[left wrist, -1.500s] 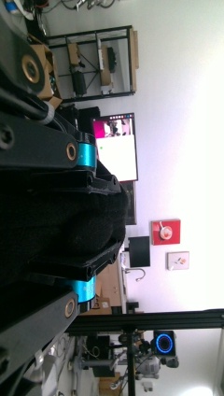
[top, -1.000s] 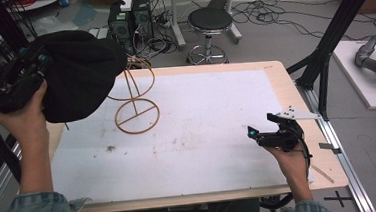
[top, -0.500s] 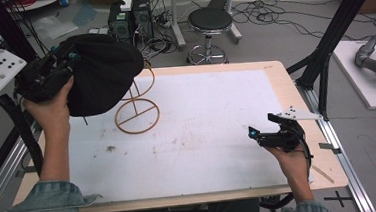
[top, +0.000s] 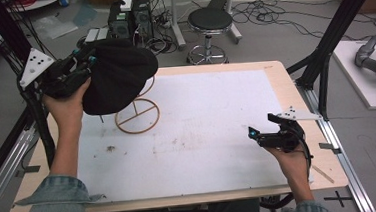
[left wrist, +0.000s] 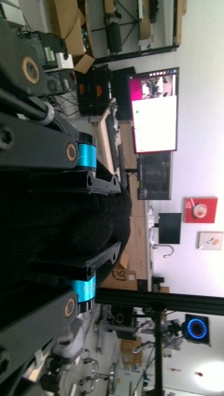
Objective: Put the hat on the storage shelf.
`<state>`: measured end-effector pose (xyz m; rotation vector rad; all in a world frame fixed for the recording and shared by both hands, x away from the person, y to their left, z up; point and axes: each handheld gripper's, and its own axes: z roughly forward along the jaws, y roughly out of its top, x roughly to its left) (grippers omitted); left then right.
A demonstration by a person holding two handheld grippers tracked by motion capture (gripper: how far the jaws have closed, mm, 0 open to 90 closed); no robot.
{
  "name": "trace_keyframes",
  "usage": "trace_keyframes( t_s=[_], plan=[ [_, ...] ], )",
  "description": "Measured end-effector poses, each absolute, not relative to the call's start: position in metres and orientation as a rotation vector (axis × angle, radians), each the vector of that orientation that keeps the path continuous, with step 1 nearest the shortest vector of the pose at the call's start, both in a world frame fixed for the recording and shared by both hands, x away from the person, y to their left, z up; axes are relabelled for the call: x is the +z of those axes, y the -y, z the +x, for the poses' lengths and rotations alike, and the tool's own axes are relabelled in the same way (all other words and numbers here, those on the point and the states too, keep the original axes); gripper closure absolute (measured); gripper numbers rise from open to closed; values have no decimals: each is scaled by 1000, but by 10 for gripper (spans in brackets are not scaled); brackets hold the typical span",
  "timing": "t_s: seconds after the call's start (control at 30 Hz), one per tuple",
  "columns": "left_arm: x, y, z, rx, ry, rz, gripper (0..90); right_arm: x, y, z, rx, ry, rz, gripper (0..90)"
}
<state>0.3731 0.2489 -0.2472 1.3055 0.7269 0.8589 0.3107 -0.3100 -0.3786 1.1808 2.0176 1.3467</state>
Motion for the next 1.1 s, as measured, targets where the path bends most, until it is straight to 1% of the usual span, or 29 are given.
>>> trace_keyframes(
  t_s=[0.1, 0.63, 1.1],
  plan=[
    [-251, -245, 378, 837, -724, 1335, 670, -379, 309, 311, 1349, -2020, 1184, 64],
    [-266, -227, 398, 817, -756, 1432, 667, -381, 307, 311, 1343, -2028, 1178, 64],
    [-277, -225, 406, 797, -761, 1436, 648, -381, 309, 311, 1343, -2029, 1180, 64]
  ],
)
